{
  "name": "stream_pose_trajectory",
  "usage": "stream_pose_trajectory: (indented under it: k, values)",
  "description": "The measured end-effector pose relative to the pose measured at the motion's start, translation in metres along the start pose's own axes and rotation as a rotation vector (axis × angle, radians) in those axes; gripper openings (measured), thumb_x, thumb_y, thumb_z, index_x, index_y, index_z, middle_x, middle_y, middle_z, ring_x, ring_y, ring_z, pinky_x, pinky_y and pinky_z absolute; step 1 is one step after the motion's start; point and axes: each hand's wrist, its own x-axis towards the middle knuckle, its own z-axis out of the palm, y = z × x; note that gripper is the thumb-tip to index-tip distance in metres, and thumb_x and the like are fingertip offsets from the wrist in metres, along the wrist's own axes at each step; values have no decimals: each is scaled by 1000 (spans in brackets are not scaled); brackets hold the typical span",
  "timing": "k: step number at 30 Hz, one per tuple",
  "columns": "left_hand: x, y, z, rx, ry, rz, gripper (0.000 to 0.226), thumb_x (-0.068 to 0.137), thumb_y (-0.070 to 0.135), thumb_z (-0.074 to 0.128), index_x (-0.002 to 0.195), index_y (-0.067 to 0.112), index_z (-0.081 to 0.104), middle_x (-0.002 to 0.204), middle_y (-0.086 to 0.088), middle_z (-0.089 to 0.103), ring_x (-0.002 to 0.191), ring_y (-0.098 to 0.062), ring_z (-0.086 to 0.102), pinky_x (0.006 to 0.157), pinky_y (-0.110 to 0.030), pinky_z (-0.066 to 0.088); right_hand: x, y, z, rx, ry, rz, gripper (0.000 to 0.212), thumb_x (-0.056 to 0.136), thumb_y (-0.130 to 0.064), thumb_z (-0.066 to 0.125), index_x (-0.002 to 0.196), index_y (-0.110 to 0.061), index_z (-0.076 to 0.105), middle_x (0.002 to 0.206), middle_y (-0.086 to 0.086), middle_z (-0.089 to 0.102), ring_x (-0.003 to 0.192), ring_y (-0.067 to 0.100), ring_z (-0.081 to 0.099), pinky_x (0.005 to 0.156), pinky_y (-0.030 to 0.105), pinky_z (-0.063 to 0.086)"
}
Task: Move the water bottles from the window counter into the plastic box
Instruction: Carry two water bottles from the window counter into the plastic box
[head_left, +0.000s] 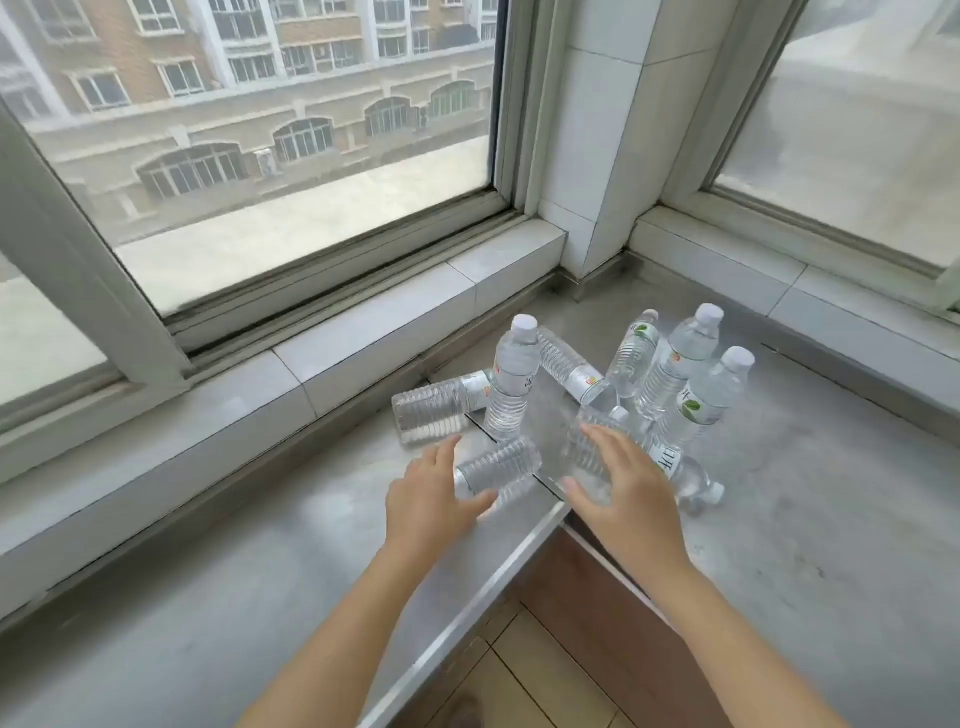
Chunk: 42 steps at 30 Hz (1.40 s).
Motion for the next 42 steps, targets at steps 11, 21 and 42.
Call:
stream_pose_trajectory:
  k: [11, 21, 42]
  values:
    - [48, -23, 38, 274, -288, -106, 68, 76, 50, 63, 136, 32, 37, 117, 5, 60, 105, -23, 61, 79, -35, 36, 91, 22, 52, 533, -259, 283, 88, 79, -23, 76, 148, -33, 22, 138, -12, 44, 127, 4, 42, 104, 27, 34]
    - [67, -10, -70, 330, -378, -19, 80, 62, 39, 77, 129, 33, 35, 123, 12, 51, 79, -18, 58, 72, -30, 47, 111, 32, 75, 525, -29, 230, 64, 71, -22, 81, 123, -23, 43, 115, -7, 48, 104, 9, 52, 88, 22, 43]
    - [53, -17, 11, -1084, 69, -336, 46, 73, 6, 84, 114, 18, 66, 118, 1, 71, 117, -15, 64, 97, -29, 52, 97, 19, 132, 800, -625, 314, 75, 65, -11, 85, 125, -32, 47, 122, -17, 62, 119, -4, 53, 84, 11, 46]
